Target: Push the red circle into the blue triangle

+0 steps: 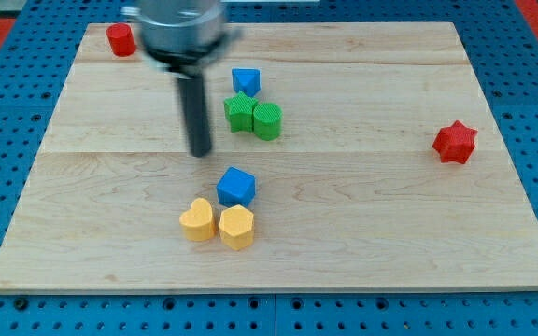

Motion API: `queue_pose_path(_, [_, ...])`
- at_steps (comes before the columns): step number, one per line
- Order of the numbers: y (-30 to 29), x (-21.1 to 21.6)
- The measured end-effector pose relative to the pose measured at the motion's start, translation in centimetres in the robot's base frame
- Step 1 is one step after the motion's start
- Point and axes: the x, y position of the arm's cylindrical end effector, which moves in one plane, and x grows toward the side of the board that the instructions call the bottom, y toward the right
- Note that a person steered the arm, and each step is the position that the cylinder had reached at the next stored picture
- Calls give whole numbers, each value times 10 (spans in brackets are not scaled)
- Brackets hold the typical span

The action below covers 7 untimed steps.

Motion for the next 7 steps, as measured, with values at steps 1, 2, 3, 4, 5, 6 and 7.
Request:
queue_pose_path(1, [-51, -68])
queue_pose_path(2, [-99, -133])
queue_pose_path(3, [-157, -178])
queue_pose_path(4, [-137, -212])
queue_pose_path(5, [-46, -202])
queue_pose_path(6, [-75, -193])
queue_pose_path(7, [-38, -184])
